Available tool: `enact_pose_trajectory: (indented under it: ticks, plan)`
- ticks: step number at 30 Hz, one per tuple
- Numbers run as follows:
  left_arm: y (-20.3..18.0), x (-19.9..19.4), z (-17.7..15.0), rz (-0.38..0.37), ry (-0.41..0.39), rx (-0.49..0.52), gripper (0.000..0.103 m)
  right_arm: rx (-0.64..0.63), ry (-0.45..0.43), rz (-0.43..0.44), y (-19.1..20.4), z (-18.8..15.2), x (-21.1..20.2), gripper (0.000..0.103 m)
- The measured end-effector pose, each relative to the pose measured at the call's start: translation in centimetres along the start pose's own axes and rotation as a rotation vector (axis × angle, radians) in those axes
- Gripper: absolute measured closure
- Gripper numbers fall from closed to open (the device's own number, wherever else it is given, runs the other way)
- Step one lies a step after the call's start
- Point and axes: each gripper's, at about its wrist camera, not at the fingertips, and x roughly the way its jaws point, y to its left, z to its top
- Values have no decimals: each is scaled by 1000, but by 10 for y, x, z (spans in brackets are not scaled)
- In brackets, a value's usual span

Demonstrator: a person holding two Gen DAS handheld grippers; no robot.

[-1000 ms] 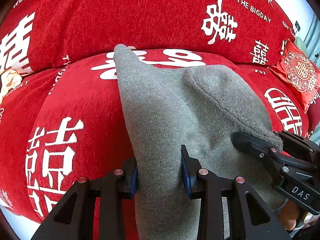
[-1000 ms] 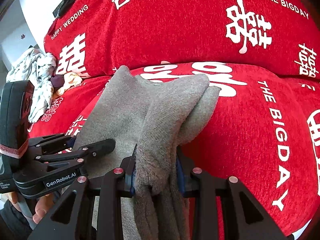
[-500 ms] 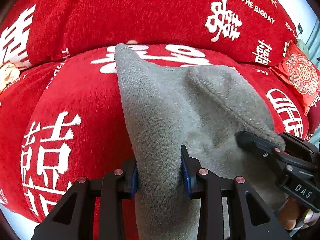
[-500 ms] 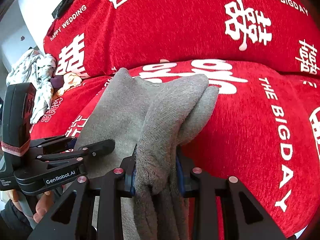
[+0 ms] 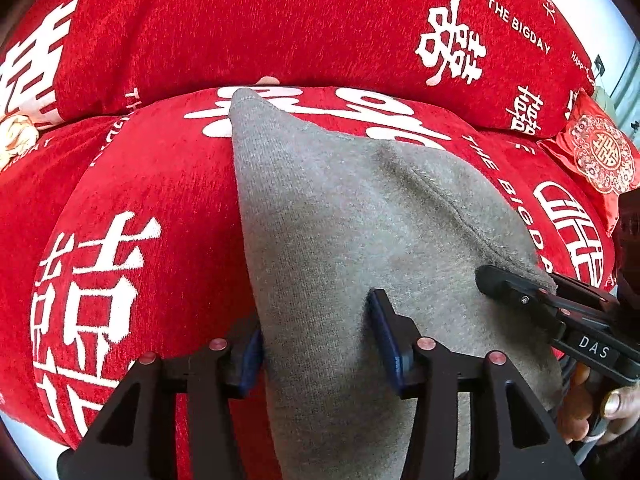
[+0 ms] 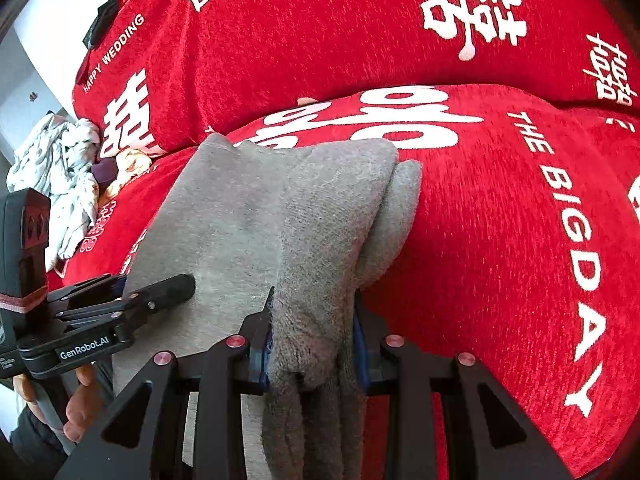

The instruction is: Fold small clothes

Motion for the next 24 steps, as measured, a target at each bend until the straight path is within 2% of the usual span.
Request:
enact_pose_trajectory:
  ticks: [2, 4, 6, 7, 9, 12, 14, 17, 18, 21, 24]
  plan:
    - [2, 1, -2, 1, -8, -5, 44, 10, 1, 11, -4, -2, 2, 67]
    - [7, 2, -5, 20, -18, -18, 25, 32, 6, 32, -11, -3, 5, 61]
    - [12, 3, -7, 34, -16, -42, 17, 60, 13, 52, -17, -3, 4, 55]
    - [16, 3, -7, 15, -5, -58, 17, 74, 17, 57, -19, -2, 3, 51]
    - [19, 0, -6, 8, 4, -77, 17, 89, -15, 45, -21, 4, -9, 51]
    - [20, -6, 2, 49, -14, -80, 17, 61, -99, 37, -13, 19, -28, 51]
    - [20, -4, 11, 91, -19, -86, 17, 14, -116, 59, -1, 32, -31, 51]
    - [22, 7, 22, 134, -1, -100, 17, -38, -66, 97, 15, 45, -16, 51]
    - [23, 12, 25, 148, 11, -104, 17, -42, -20, 116, 18, 49, -1, 51]
    - [25, 26, 27, 181, 38, -97, 17, 12, 70, 86, 9, 52, 33, 51]
    - [28, 28, 28, 171, 45, -106, 17, 33, 62, 116, 3, 52, 39, 51]
